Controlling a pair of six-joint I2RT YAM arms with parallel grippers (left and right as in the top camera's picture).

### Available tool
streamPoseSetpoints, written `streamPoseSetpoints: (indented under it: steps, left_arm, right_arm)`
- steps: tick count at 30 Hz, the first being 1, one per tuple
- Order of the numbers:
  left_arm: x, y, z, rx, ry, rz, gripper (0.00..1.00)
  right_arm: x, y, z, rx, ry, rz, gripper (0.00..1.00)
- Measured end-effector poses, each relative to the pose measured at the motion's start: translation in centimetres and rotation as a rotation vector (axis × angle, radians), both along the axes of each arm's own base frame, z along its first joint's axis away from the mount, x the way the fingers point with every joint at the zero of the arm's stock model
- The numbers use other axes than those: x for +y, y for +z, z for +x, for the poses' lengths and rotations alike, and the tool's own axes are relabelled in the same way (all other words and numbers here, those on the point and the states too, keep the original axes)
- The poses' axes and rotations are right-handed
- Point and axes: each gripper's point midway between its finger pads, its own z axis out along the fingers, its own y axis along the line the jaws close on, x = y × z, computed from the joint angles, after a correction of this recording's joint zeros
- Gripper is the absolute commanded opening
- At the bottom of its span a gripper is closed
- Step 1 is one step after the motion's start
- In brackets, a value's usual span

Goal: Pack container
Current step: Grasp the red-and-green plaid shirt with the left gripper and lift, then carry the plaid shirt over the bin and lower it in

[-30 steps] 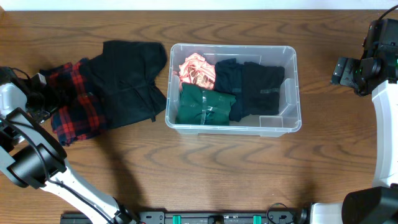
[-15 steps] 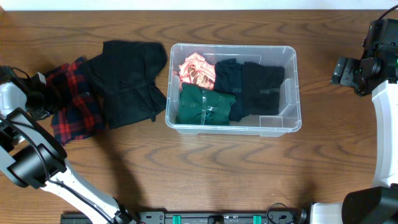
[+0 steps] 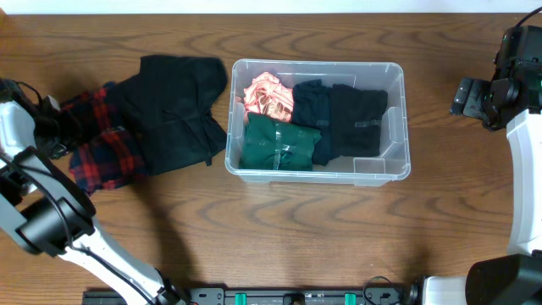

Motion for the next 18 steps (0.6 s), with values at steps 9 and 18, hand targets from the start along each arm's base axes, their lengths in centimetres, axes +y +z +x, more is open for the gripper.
streamPoseSetpoints:
  steps: [9, 18]
  left_arm:
    - [-3.6, 15.0, 2.3, -0.324, -0.064, 0.156, 0.06]
    - [-16.7, 21.3, 4.9, -0.529, -0.420, 0.101, 0.06]
  right_arm:
    - [0.0, 0.0, 0.0, 0.000, 0.000, 0.000, 0.99]
    - [0.0, 0.0, 0.0, 0.000, 0.000, 0.000, 0.99]
